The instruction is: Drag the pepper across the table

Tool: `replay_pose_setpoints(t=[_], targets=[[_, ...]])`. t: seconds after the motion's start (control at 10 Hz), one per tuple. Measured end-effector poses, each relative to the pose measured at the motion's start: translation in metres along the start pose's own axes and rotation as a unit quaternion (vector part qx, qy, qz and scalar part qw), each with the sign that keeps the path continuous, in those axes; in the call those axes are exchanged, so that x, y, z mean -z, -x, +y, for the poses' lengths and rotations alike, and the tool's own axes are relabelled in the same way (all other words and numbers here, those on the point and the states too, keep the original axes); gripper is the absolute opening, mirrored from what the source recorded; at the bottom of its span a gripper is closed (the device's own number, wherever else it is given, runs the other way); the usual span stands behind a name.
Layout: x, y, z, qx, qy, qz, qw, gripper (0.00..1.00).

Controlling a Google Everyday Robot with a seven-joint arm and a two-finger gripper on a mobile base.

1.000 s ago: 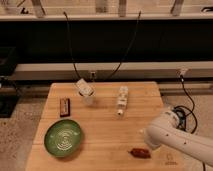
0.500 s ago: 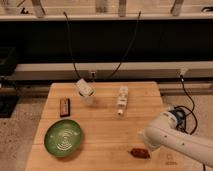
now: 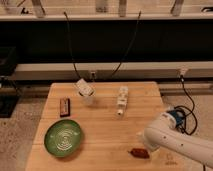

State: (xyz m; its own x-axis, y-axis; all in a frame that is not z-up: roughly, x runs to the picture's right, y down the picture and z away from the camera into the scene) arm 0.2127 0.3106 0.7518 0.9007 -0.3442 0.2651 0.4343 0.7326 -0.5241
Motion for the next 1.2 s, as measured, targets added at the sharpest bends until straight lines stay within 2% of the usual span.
replay_pose_setpoints(t=[0.4, 0.6, 0.7, 1.2], targets=[[-0.0013, 0.0025, 0.0018, 0.005, 0.001, -0.001, 1.0000, 0.80], [-0.0015, 0.0038, 0.0022, 0.008, 0.002, -0.001, 1.0000, 0.72], [-0.0017, 0.0049, 0.0024, 0.010, 0.002, -0.002, 0.9999, 0.58], [-0.0021, 0.0077, 0.0021, 0.014, 0.002, -0.003, 0.9999, 0.11]])
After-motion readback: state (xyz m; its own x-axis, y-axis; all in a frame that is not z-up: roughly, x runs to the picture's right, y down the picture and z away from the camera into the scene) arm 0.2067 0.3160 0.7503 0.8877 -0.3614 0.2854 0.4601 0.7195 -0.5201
